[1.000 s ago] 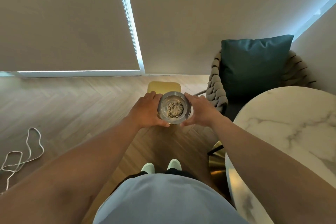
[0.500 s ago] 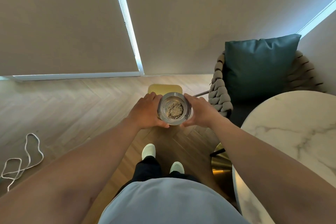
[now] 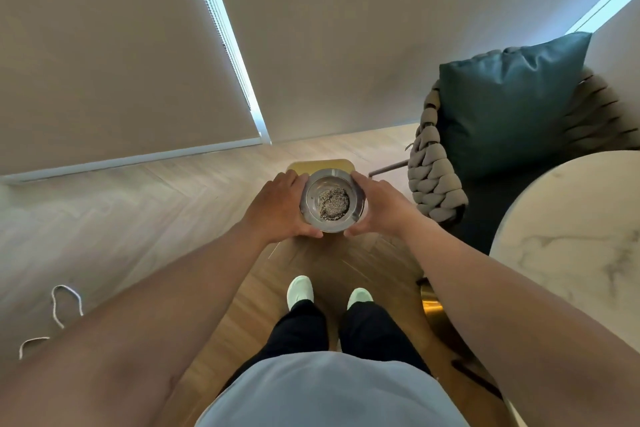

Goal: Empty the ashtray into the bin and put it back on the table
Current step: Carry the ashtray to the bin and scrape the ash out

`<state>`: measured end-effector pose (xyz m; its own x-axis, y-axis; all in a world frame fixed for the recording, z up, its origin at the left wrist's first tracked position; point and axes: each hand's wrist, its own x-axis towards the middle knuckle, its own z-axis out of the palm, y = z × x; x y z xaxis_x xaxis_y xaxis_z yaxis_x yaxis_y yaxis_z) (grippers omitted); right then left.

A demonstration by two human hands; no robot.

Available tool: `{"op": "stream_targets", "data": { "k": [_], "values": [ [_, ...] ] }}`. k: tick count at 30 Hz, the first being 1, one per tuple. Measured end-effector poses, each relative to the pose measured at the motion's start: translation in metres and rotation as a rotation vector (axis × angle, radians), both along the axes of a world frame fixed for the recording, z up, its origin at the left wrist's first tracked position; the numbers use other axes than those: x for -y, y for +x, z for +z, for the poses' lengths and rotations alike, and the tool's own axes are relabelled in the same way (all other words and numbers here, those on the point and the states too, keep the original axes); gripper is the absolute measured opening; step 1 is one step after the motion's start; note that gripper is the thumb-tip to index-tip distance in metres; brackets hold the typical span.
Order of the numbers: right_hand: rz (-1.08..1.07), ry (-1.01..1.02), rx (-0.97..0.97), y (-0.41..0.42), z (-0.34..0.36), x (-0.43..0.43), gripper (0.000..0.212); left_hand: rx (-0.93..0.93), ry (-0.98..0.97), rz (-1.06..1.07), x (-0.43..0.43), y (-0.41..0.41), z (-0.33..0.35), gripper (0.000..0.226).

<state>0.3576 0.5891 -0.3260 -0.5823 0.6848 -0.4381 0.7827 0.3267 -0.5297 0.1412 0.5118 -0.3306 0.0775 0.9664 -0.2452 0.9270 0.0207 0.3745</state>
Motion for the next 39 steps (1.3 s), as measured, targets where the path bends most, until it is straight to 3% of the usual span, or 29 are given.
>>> {"op": "stream_targets", "data": {
  "k": [11, 18, 24, 27, 31, 33, 39],
  "values": [
    [0.038, -0.046, 0.046, 0.002, -0.051, -0.036, 0.121, 0.048, -0.038, 0.079, -0.022, 0.008, -0.056, 0.109],
    [0.054, -0.111, 0.009, 0.0, -0.113, -0.06, 0.117, 0.061, -0.052, 0.105, -0.039, 0.006, -0.117, 0.109],
    [-0.009, -0.225, -0.057, -0.014, -0.172, -0.086, 0.129, 0.058, -0.044, 0.115, -0.064, -0.009, -0.176, 0.11],
    [-0.065, -0.24, -0.097, -0.022, -0.202, -0.097, 0.113, 0.06, -0.048, 0.121, -0.077, -0.018, -0.208, 0.112],
    [-0.237, -0.312, -0.154, -0.035, -0.241, -0.113, 0.056, 0.065, -0.048, 0.128, -0.09, -0.025, -0.249, 0.113],
    [-0.314, -0.34, -0.217, -0.042, -0.26, -0.122, 0.039, 0.072, -0.05, 0.127, -0.096, -0.03, -0.268, 0.112],
    [-0.523, -0.433, -0.316, -0.046, -0.318, -0.144, 0.029, 0.098, -0.027, 0.084, -0.117, -0.041, -0.321, 0.111]
  ]
}}
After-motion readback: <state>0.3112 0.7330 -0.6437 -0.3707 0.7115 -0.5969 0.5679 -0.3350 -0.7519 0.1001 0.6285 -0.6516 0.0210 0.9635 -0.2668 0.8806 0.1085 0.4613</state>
